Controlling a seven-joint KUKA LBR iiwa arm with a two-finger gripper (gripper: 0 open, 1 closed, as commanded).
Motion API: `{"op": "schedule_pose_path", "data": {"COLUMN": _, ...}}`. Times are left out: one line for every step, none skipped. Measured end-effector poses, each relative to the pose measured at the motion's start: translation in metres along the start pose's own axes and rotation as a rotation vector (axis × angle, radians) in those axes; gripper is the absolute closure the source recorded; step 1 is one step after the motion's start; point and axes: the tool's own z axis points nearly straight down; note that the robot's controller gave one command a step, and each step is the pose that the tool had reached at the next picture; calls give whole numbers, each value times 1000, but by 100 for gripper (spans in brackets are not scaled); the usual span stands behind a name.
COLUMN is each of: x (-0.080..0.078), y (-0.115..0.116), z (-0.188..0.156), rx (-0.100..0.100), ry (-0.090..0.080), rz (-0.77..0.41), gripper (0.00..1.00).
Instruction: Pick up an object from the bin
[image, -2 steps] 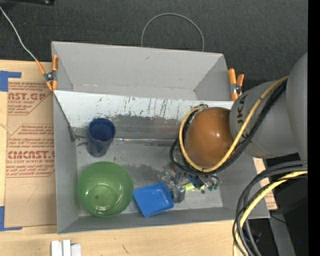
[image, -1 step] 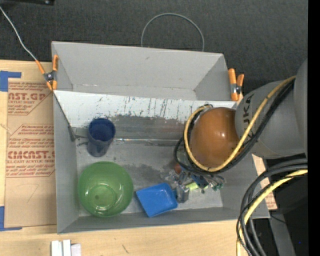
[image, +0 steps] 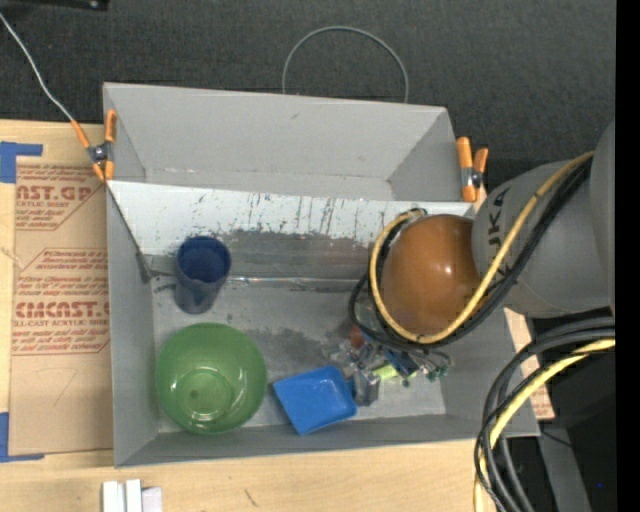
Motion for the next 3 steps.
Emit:
{"op": "schedule_pose_path", "data": {"x": 10, "y": -12, "z": -1, "rx": 5, "ry": -11, "rz": -331, "gripper": 100}}
{"op": "schedule_pose_path", "data": {"x": 3, "y": -9, "z": -73, "rx": -5, "ry": 1, "rz": -105, "gripper": 100}}
{"op": "schedule_pose_path", "data": {"x": 7, "y": 6, "z": -60, "rx": 4, "ry": -11, "rz": -383, "gripper": 100}}
